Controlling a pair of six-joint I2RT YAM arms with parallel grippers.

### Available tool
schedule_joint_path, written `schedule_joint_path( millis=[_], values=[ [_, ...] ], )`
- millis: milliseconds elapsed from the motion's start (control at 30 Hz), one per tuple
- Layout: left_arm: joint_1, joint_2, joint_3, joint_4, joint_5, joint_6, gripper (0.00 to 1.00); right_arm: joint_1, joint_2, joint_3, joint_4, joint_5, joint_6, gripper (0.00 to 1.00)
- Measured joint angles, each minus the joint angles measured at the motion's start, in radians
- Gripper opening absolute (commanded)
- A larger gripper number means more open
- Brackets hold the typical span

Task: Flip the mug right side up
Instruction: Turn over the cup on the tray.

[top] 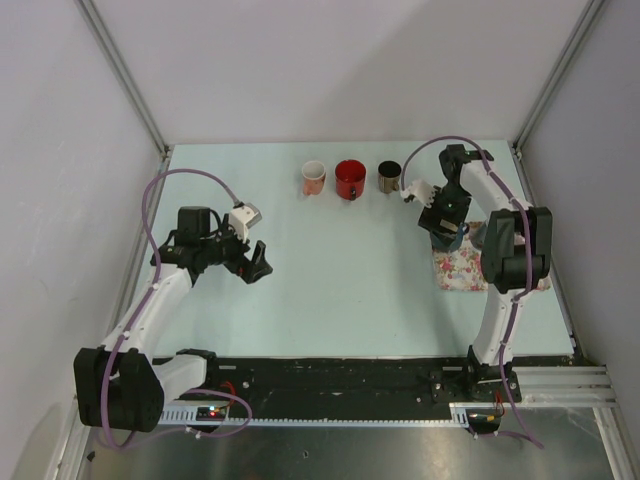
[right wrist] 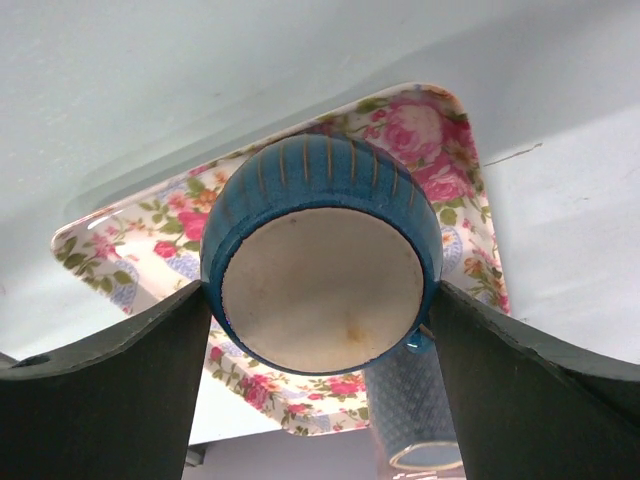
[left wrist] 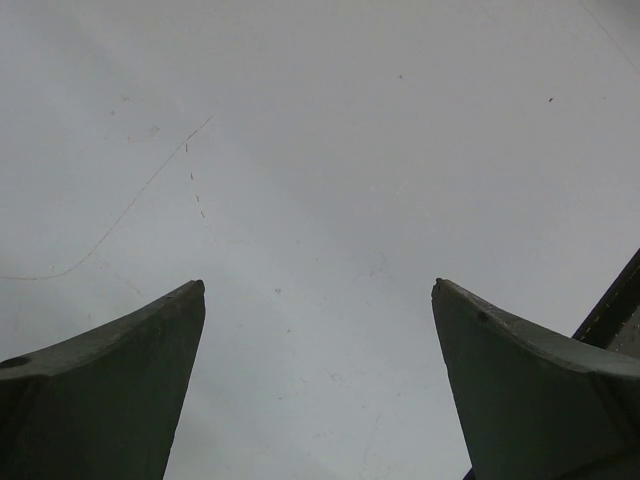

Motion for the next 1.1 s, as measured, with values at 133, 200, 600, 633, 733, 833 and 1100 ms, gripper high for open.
schedule_joint_path(
  millis=[133, 200, 600, 633, 733, 833, 1100],
  values=[
    [0.000, 0.000, 0.000, 0.000, 0.000, 0.000, 0.98, 0.014, -0.062, -0.032, -0.018, -0.010, -0.039, 0.40],
    [0.001, 0.000, 0.000, 0.000, 0.000, 0.000, 0.98, 0.019, -0.083, -0.034, -0.024, -0.021, -0.058, 0.36],
    [0.001, -0.001, 0.000, 0.000, 0.003, 0.000, 0.98, 0.057, -0.150, -0.052, -0.017, -0.025, -0.061, 0.32],
    [0.001, -0.001, 0.000, 0.000, 0.004, 0.000, 0.98, 0.062, -0.150, -0.053, -0.011, -0.025, -0.047, 0.32],
    [0.001, -0.001, 0.000, 0.000, 0.004, 0.000, 0.98, 0.097, -0.150, -0.072, 0.023, -0.029, 0.001, 0.32],
    [0.001, -0.001, 0.000, 0.000, 0.004, 0.000, 0.98, 0.155, -0.150, -0.096, 0.062, -0.038, 0.061, 0.32],
    [0.007, -0.001, 0.000, 0.000, 0.004, 0.000, 0.98, 0.327, -0.150, -0.181, 0.234, -0.024, 0.262, 0.31]
  ],
)
